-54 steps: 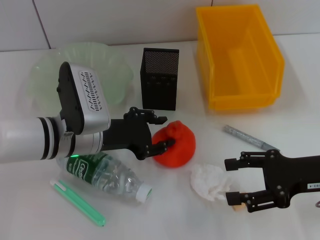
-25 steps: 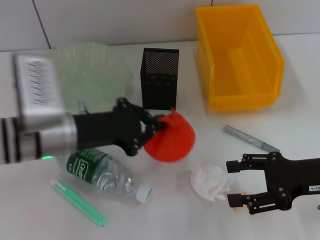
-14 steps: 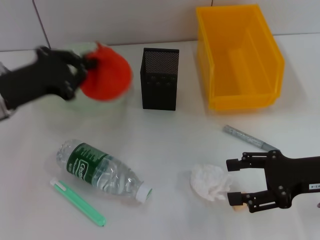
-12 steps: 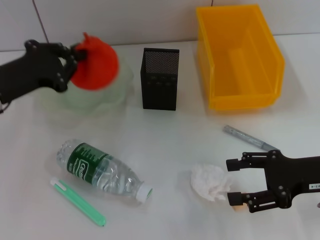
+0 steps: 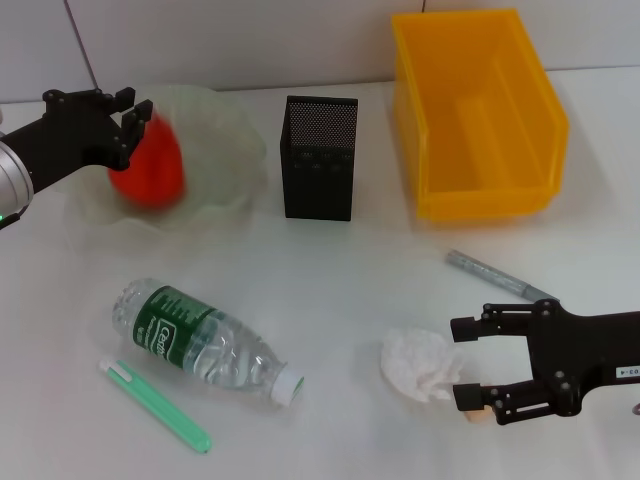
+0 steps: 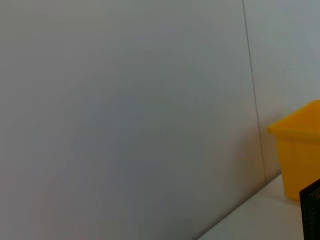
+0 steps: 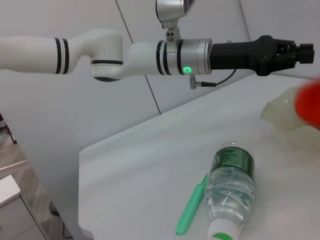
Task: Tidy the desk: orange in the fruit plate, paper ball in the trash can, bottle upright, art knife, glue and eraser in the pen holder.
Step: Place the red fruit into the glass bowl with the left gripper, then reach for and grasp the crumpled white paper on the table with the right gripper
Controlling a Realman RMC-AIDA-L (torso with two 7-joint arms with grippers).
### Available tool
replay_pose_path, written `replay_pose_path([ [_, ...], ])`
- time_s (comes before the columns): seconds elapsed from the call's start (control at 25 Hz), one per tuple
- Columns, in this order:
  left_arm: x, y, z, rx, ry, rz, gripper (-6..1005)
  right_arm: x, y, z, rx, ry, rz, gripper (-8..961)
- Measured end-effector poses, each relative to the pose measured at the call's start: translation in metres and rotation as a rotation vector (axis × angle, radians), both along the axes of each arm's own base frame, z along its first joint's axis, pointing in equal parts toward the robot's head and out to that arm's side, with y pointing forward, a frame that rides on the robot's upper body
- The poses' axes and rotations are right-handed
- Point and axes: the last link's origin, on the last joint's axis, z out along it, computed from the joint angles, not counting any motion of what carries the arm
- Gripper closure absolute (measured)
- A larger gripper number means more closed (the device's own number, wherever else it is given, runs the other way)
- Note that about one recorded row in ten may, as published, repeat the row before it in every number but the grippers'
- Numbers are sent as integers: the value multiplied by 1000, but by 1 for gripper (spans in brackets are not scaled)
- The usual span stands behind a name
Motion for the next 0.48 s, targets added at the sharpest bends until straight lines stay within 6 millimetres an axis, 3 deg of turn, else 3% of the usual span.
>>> replay_pose_path([
  [0.04,0,0,0,-1,-3,4,955,0,0,0,0,0,-1,127],
  [0.36,0,-6,3,-12,-30,-13,641,1,0,1,7,3,-4,128],
  [0.48,4,-29,14,-68,-109,-89,540,-1,3,12,42,27,-20,128],
])
